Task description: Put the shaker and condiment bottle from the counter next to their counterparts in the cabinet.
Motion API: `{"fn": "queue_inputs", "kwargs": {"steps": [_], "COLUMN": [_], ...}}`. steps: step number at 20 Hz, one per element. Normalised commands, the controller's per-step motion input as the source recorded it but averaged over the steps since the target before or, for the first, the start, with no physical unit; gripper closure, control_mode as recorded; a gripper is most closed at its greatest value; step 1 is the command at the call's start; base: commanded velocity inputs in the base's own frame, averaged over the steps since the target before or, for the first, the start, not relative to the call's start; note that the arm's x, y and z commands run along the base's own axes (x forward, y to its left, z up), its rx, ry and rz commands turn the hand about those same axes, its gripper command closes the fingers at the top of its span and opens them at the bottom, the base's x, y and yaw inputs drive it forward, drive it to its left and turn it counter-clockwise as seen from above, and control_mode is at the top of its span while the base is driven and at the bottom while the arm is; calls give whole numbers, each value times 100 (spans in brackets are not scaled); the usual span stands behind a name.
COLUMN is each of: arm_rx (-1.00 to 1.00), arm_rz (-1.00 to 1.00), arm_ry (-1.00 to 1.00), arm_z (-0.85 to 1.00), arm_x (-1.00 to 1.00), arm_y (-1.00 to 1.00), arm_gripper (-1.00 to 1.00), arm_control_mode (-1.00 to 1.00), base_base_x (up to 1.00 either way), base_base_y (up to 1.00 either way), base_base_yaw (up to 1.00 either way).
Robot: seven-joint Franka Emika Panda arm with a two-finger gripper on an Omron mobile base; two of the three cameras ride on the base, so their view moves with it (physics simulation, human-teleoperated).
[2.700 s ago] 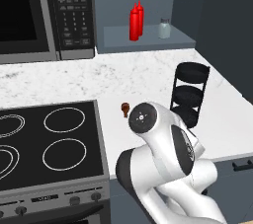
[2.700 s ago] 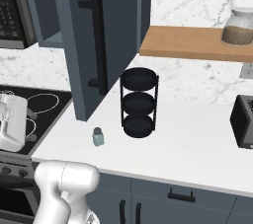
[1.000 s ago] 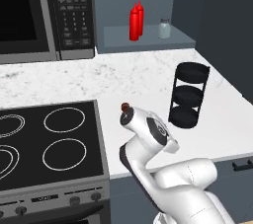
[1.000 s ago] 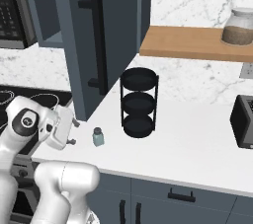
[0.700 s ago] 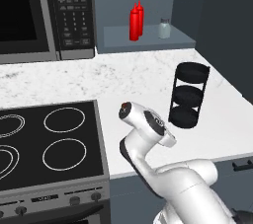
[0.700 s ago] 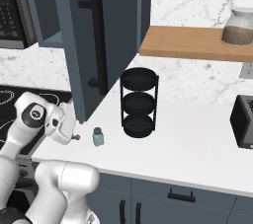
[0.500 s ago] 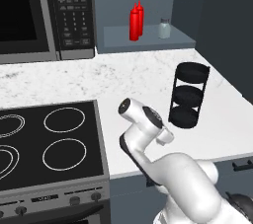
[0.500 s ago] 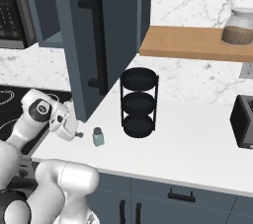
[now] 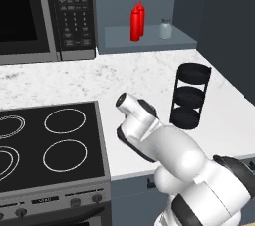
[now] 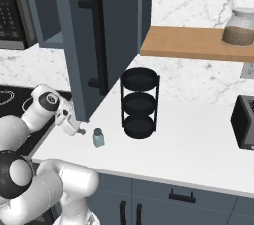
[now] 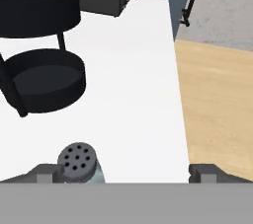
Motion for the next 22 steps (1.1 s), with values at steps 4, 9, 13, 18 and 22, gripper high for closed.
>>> {"fn": "queue_inputs", "kwargs": {"steps": [4, 9, 13, 18, 22], "arm_rx": [0, 0, 0, 0, 0], "arm_rz": [-1, -2, -2, -2, -1], "arm_ry": [2, 0, 0, 2, 6], "arm_z": [-31, -24, -15, -13, -7], "arm_x": [0, 1, 4, 4, 4], "arm_y": [0, -2, -2, -2, -9], "arm_gripper": [-100, -100, -100, -100, -100], "arm_control_mode": [-100, -100, -100, -100, -100], "base_base_x": [0, 0, 0, 0, 0], "base_base_y": [0, 0, 0, 0, 0], "base_base_yaw": [0, 0, 0, 0, 0]}}
